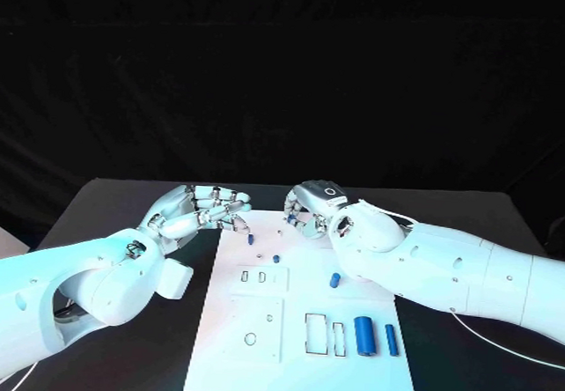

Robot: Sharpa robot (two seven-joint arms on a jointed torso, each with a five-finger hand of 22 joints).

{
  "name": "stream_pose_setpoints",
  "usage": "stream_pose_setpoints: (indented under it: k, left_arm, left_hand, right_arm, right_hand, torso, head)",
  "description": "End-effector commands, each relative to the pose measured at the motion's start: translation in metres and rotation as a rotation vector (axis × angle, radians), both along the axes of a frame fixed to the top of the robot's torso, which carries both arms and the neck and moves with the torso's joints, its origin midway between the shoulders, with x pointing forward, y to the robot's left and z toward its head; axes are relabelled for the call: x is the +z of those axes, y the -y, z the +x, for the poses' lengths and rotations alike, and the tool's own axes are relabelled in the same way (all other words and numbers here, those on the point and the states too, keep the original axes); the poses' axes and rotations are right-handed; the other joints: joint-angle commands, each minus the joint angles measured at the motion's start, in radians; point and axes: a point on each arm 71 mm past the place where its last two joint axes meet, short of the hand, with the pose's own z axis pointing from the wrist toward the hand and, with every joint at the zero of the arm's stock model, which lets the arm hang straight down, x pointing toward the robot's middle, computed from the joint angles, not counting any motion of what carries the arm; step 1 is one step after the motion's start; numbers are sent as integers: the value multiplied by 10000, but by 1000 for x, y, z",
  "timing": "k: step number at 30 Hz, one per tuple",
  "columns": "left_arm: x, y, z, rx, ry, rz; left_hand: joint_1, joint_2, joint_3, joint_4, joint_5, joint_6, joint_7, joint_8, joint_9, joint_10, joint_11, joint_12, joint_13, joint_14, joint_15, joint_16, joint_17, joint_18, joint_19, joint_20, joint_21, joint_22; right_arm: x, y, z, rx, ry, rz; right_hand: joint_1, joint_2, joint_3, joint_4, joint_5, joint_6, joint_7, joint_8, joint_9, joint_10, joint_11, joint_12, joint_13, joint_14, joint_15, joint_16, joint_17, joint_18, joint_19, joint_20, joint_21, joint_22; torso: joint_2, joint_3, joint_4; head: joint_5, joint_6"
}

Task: Assemble the parts on the task board

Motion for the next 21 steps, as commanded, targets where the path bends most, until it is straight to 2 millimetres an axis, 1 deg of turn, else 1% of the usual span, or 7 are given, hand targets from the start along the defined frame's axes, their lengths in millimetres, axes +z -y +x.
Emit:
stream_pose_setpoints:
  k: [1, 6, 8, 10, 16, 17, 21]
  left_arm:
    - [3, 2, -1, -180, 90, -132]
    - [5, 3, 0, -190, 123, -129]
    - [6, 2, 0, -191, 140, -126]
    - [7, 3, 0, -201, 163, -123]
    - [8, 3, 0, -224, 201, -120]
    - [9, 3, 0, -227, 202, -120]
    - [9, 3, 0, -234, 206, -116]
  left_hand:
    - [46, 51, -3, 50, -38, 8, 66, 27, 12, 90, 6, -64, 5, -35, -5, 69, 11, 105, -9, -7, 50, 10]
    - [46, 51, -3, 50, -38, 8, 66, 27, 12, 90, 6, -64, 5, -35, -5, 69, 11, 105, -9, -7, 50, 10]
    - [46, 51, -3, 50, -38, 8, 66, 27, 12, 90, 6, -64, 5, -35, -5, 69, 11, 105, -9, -7, 50, 10]
    - [46, 51, -3, 50, -38, 8, 66, 27, 12, 90, 6, -64, 5, -35, -5, 69, 11, 105, -9, -7, 50, 10]
    - [56, 52, 0, 48, -36, 7, 69, 25, 13, 91, 9, -68, 4, -55, -3, 75, 21, 102, -23, -7, 57, 15]
    - [56, 52, 0, 48, -36, 7, 69, 25, 13, 91, 9, -68, 4, -55, -3, 75, 21, 102, -23, -7, 57, 15]
    - [56, 52, 0, 48, -36, 7, 69, 25, 13, 91, 9, -68, 4, -55, -3, 75, 21, 102, -23, -7, 57, 15]
  right_arm:
    - [1, -4, 2, 94, 318, -31]
    - [-1, -7, 6, 55, 355, -65]
    - [-1, -8, 7, 37, 359, -79]
    - [-2, -8, 8, 23, 364, -97]
    - [-4, -10, 12, -65, 366, -267]
    - [-5, -10, 13, -76, 360, -291]
    - [-7, -9, 14, -138, 325, -423]
  right_hand:
    - [-60, 50, 14, -68, 55, 80, -7, 39, 13, 338, -251, 53, 208, 599, -54, 49, 14, -183, 256, -22, 44, 1209]
    - [-60, 50, 14, -68, 55, 80, -7, 39, 13, 338, -251, 53, 208, 599, -54, 49, 14, -183, 256, -22, 44, 1209]
    - [-60, 50, 14, -68, 55, 80, -7, 39, 13, 338, -251, 53, 208, 599, -54, 49, 14, -183, 256, -22, 44, 1209]
    - [-86, 46, 17, -76, 58, 74, -1, 38, 21, 335, -247, 48, 211, 595, -52, 43, -3, -181, 252, -21, 40, 1205]
    - [-107, 42, 21, -84, 60, 65, 2, 34, 27, 327, -243, 41, 213, 594, -49, 43, -7, -178, 245, -19, 30, 1194]
    - [-107, 42, 21, -84, 60, 65, 2, 34, 27, 327, -243, 41, 213, 594, -49, 43, -7, -178, 245, -19, 30, 1194]
    - [-129, 35, 24, -91, 61, 56, 4, 30, 32, 319, -240, 36, 214, 593, -46, 44, -9, -174, 235, -17, 17, 1179]
  torso:
    - [48, -25, 71]
    - [87, -53, 123]
    - [106, -57, 136]
    - [114, -60, 135]
    - [131, -71, 160]
    - [128, -72, 151]
    - [126, -71, 153]
  head:
    - [8, -5]
    - [-27, 29]
    - [-34, 38]
    - [-36, 53]
    - [-37, 38]
    - [-30, 32]
    - [-15, 14]
